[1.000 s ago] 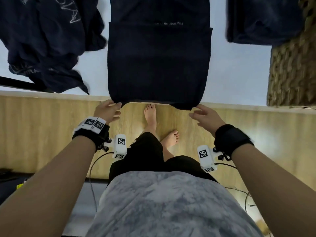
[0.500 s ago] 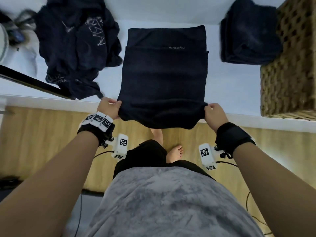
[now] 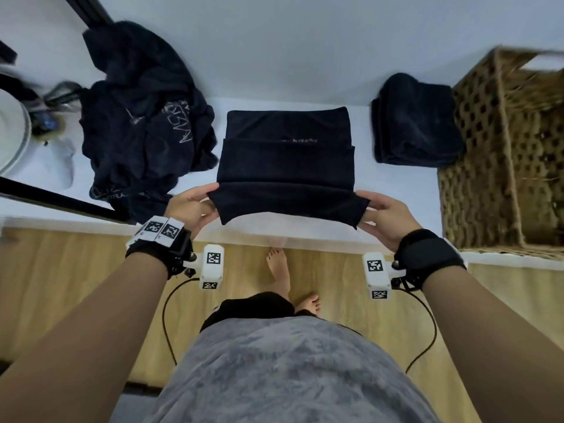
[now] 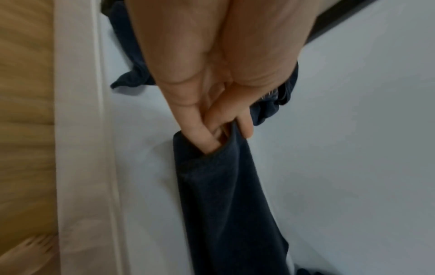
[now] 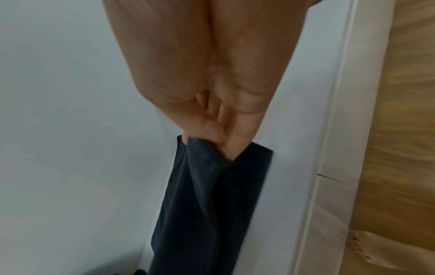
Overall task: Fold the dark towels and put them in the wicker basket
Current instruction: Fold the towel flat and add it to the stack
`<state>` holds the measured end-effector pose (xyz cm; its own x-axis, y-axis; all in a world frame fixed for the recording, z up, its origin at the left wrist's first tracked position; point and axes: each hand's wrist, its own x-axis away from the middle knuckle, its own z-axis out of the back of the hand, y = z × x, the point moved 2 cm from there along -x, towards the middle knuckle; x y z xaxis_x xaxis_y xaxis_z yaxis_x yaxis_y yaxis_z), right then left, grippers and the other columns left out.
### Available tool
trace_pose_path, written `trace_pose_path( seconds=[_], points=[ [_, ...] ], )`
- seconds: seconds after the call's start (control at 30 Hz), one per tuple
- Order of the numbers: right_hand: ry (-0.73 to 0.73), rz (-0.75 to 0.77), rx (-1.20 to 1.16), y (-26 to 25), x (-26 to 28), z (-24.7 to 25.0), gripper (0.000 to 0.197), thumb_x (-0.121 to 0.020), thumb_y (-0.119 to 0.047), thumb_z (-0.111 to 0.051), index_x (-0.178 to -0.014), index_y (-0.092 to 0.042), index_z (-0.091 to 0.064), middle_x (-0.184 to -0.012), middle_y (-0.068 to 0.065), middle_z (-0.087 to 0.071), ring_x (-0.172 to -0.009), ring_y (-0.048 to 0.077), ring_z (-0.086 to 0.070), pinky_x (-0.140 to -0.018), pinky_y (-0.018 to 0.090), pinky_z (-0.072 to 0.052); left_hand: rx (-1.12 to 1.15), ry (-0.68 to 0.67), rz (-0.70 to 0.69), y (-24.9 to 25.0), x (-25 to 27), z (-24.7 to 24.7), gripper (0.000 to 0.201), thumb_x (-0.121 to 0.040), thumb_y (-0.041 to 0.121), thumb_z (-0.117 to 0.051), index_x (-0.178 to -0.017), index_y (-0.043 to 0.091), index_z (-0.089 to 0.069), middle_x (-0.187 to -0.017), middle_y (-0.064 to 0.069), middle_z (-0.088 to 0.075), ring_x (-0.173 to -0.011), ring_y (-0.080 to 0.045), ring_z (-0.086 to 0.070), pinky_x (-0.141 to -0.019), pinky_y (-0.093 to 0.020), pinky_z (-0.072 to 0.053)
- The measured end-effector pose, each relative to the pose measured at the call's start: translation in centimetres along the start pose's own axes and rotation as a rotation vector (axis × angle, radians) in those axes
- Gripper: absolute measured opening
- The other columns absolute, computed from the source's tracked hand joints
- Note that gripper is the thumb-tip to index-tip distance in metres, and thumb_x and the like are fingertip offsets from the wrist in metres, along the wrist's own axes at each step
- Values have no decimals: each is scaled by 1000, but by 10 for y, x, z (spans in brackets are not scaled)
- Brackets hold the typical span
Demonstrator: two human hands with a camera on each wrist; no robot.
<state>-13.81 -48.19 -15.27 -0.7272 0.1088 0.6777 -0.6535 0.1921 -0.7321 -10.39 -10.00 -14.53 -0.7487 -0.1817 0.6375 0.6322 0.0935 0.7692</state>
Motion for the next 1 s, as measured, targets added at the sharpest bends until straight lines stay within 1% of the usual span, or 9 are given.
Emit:
trace_pose_path(
  seconds=[0.13,0.23,0.3,0.47,0.57,0.67,0.77,0.87,1.0],
  points=[
    [84,82,47,-20,-17,-8,28,-82,15,-66,-102,-5,-66,-103,14,-54,-90,28,-71,-71,28,-59,-8,126,-93,13,-18,-6,33,-83,-17,-61,-107,5,-70,-97,-8,-69,-82,-16,-72,-68,-22,-58],
    [127,79,50,-38,-32,-17,19,-86,-14,-75,-97,-2,-64,-99,14,-65,-84,24,-75,-65,30,-59,96,168,-81,28,-32,-17,10,-84,-1,-72,-94,0,-69,-84,-12,-68,-86,-23,-70,-69,-25,-58],
    [170,77,127,-48,-45,-20,21,-89,-27,-72,-91,-7,-66,-94,10,-67,-79,21,-75,-62,31,-58,78,178,-74,38,-46,-25,15,-85,13,-75,-79,4,-64,-76,-9,-68,-82,-21,-71,-68,-28,-60],
    [367,203,574,-73,-72,-21,21,-90,-44,-64,-82,-25,-70,-84,-2,-64,-83,17,-60,-78,27,-46,-472,332,-251,56,-86,-45,28,-87,35,-69,-78,10,-63,-86,-6,-60,-79,-18,-59,-73,-29,-49],
    [424,306,658,-86,-84,-30,16,-94,-36,-60,-85,-24,-64,-95,2,-56,-83,15,-53,-81,23,-37,-608,358,-379,67,-99,-63,25,-90,32,-65,-76,12,-57,-93,1,-53,-80,-14,-51,-74,-17,-32],
    [451,325,641,-97,-98,-39,15,-97,-28,-57,-89,-15,-61,-101,1,-55,-88,14,-53,-84,22,-37,-577,340,-372,73,-113,-75,19,-93,26,-61,-81,14,-53,-84,6,-55,-78,-12,-51,-70,-16,-32],
    [475,302,590,-108,-120,-43,16,-97,-27,-56,-93,-12,-62,-86,-5,-60,-83,13,-55,-75,17,-35,-528,432,-356,83,-130,-77,7,-96,16,-57,-101,12,-61,-97,4,-61,-89,-12,-55,-74,-12,-33],
    [519,313,574,-121,-147,-47,17,-97,-23,-55,-104,-10,-64,-85,-5,-61,-81,13,-54,-73,15,-34,-582,503,-334,96,-146,-81,22,-100,15,-50,-116,7,-63,-113,-8,-65,-99,-19,-57,-84,-21,-39],
    [525,332,596,-134,-181,-50,25,-96,-18,-56,-120,-14,-62,-89,-3,-61,-83,13,-52,-71,7,-29,-616,539,-206,109,-166,-96,25,-101,21,-44,-115,6,-57,-109,-14,-65,-88,-23,-55,-73,-28,-35]
  ],
)
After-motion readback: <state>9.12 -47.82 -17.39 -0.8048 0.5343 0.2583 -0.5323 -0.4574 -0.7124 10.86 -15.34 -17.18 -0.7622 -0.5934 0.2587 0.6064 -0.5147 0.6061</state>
